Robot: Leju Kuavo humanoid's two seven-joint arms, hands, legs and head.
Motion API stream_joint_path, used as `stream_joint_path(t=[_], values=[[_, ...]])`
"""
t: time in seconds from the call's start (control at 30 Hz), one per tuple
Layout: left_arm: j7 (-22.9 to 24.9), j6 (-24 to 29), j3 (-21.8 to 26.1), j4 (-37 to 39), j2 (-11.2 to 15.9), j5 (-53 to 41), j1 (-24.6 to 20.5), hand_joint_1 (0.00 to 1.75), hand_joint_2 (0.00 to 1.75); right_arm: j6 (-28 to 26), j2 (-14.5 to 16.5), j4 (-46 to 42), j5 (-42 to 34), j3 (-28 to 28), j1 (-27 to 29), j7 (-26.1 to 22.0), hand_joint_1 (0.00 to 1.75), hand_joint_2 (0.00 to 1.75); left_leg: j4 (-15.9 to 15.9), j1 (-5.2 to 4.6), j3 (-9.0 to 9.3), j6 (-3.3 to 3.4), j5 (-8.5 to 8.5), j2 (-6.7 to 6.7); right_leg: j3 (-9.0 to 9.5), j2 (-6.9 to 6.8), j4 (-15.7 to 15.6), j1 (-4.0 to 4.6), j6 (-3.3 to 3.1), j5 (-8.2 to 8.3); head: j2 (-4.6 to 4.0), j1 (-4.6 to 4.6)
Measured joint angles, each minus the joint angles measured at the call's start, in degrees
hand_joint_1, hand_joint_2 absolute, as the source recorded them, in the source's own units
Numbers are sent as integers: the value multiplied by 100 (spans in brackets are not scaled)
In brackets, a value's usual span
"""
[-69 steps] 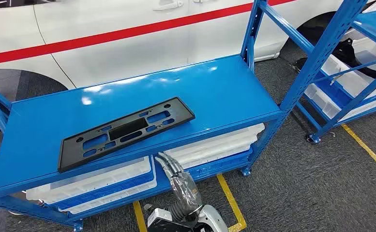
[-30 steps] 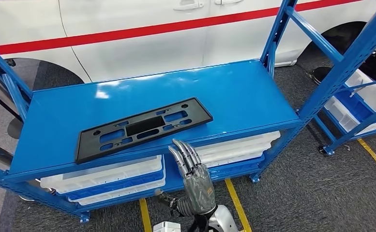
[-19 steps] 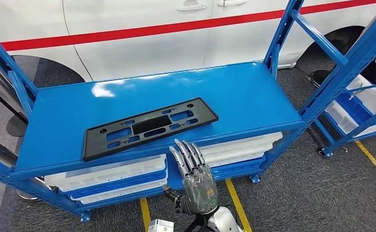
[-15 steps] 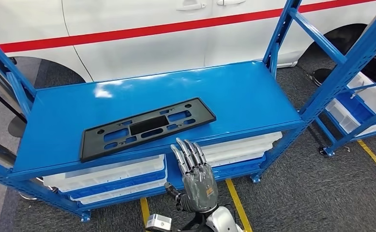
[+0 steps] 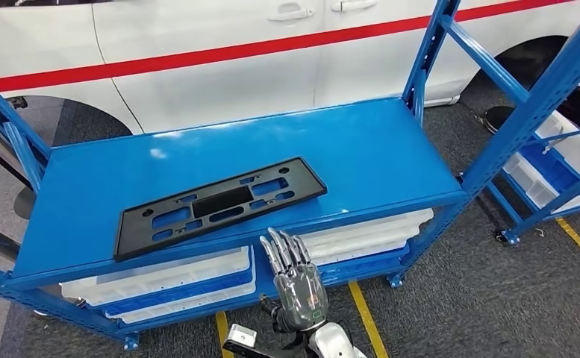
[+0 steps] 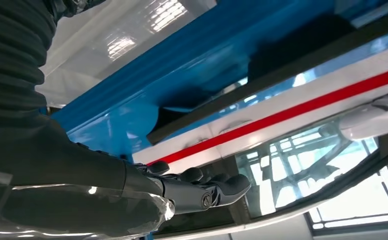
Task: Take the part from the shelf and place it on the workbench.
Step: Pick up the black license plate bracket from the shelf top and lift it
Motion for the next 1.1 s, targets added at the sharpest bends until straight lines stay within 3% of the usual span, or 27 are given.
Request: stream_joint_path(t=[0.1, 0.17, 0.2, 0.27, 0.3, 0.33, 0.37, 0.43, 0.5, 0.6, 0.67, 0.7, 0.8, 0.83, 0.87, 0.9, 0.93, 0.97, 1.03, 1.1], values=[[6, 2, -42, 9, -2, -17, 1, 0, 0, -1, 4, 94, -20, 12, -25, -45, 0, 175, -132, -3, 82, 103, -62, -14, 25, 1, 55, 7, 79, -26, 0, -1], [9, 4, -57, 16, -4, -26, 3, 0, 0, -2, 5, 132, -39, 16, -39, -47, 0, 175, -157, 9, 164, 175, -88, -19, -78, 12, 330, -12, 141, -141, 0, 1], [9, 7, -62, 17, -5, -31, 0, 0, 0, -2, 5, 144, -52, 16, -43, -50, 0, 175, -166, 13, 198, 204, -105, -18, -226, 17, 610, -25, 173, -265, 0, 1], [10, 10, -70, 17, -6, -39, -4, 0, 0, -2, 5, 172, -87, 16, -43, -73, 0, 175, -164, 11, 248, 234, -156, -18, -694, 18, 1355, -43, 219, -559, 0, 2], [11, 11, -74, 17, -7, -40, -1, 0, 0, -2, 5, 187, -101, 16, -38, -95, 0, 175, -162, 9, 282, 235, -191, -21, -918, 18, 1639, -49, 227, -624, 0, 2], [13, 12, -78, 17, -7, -41, 5, 0, 0, -2, 5, 204, -113, 16, -34, -118, 0, 175, -162, 8, 331, 228, -235, -25, -1070, 18, 1758, -51, 226, -586, 0, 1], [16, 12, -81, 17, -8, -43, 11, 0, 0, -2, 5, 219, -123, 16, -33, -133, 0, 175, -161, 8, 398, 219, -283, -29, -1109, 18, 1651, -50, 214, -424, 0, 2], [20, 13, -92, 18, -13, -51, 16, 0, 0, -2, 5, 239, -147, 16, -33, -149, 0, 175, -168, 7, 548, 196, -397, -36, -948, 17, 957, -37, 153, 142, 0, 2], [21, 16, -106, 23, -26, -62, 3, 0, 0, -2, 4, 256, -173, 16, -36, -162, 0, 175, -178, 2, 639, 153, -488, -45, -788, 14, 384, 7, 75, 449, 0, -1], [26, 28, -126, 29, -38, -72, -10, 0, 0, -2, 10, 270, -186, 16, -27, -211, 0, 175, -175, -10, 699, 52, -526, -48, -719, 34, 197, 26, -7, 460, 0, 9], [30, 30, -145, 32, -43, -78, -7, 0, 0, -3, 25, 270, -184, 16, -31, -242, 0, 175, 87, -5, 636, 8, -542, -44, -597, 40, 135, 2, -65, 426, 0, 8], [31, 32, -155, 33, -44, -79, -11, 0, 0, -3, 34, 270, -184, 16, -38, -254, 0, 175, 365, 1, 501, -9, -626, -44, -525, 38, 109, -6, -97, 396, 0, 8], [31, 38, -169, 35, -41, -79, -13, 0, 0, -3, 47, 280, -198, 16, -48, -295, 0, 175, 1351, 5, -142, -67, -1058, -42, -384, 29, 91, -7, -145, 289, 0, 3], [31, 39, -172, 36, -41, -79, -6, 0, 0, -3, 49, 285, -203, 16, -47, -310, 0, 175, 1483, 6, -293, -77, -1082, -42, -343, 37, 93, -6, -147, 254, 0, 3], [31, 41, -174, 36, -42, -80, 0, 0, 0, -3, 50, 289, -206, 16, -46, -324, 0, 175, 1428, 5, -361, -78, -973, -42, -296, 46, 98, -4, -146, 218, 0, 4], [32, 47, -176, 37, -43, -81, 5, 0, 0, -2, 51, 292, -207, 16, -46, -331, 0, 175, 1179, 5, -336, -70, -737, -42, -243, 54, 103, -3, -140, 179, 0, 3], [36, 55, -178, 37, -44, -82, 7, 0, 0, -3, 52, 293, -207, 16, -45, -333, 0, 175, 802, 4, -250, -53, -430, -41, -193, 59, 106, -2, -128, 135, 0, 4], [43, 65, -180, 37, -44, -83, 7, 0, 0, -3, 54, 298, -206, 16, -46, -334, 0, 175, 465, -9, -167, -33, -226, -39, -145, 60, 113, 2, -111, 95, 0, 4], [58, 78, -187, 37, -46, -84, 0, 0, 0, -3, 57, 312, -205, 15, -53, -335, 0, 175, 63, -40, -63, 25, -78, -38, -115, 61, 134, 14, -55, 29, 0, 5], [70, 80, -192, 37, -50, -84, 0, 0, 0, -2, 61, 323, -205, 14, -62, -336, 0, 175, 5, -47, -40, 94, -83, -40, -107, 65, 139, 28, 7, -14, 0, 5]])
